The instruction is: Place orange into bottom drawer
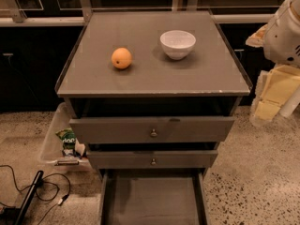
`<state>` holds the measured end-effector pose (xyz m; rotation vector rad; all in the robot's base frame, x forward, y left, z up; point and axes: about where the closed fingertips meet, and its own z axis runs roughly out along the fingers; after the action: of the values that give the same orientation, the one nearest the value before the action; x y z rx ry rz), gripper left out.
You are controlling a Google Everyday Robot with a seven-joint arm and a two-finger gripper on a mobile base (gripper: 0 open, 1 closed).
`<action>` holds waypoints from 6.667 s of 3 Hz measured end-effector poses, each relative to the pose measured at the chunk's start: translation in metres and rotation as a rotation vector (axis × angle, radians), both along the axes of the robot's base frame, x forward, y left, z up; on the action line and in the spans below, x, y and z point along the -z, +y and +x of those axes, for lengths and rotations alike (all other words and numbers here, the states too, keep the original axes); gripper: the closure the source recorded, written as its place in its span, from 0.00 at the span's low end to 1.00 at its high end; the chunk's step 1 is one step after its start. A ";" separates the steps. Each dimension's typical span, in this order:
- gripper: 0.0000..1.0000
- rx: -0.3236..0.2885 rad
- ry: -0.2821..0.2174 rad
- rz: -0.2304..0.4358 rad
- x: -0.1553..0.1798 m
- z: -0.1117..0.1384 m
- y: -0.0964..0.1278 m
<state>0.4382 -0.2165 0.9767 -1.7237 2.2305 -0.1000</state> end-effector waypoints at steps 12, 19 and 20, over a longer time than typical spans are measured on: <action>0.00 -0.505 -0.264 0.651 0.048 0.212 0.209; 0.00 -0.435 -0.104 0.751 0.107 0.279 0.267; 0.00 -0.418 -0.052 0.762 0.115 0.285 0.275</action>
Offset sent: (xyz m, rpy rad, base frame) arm 0.0014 0.0084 -0.0012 0.0175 -0.0026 0.0321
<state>0.7235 0.0586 0.8617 -1.6364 1.5087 0.6933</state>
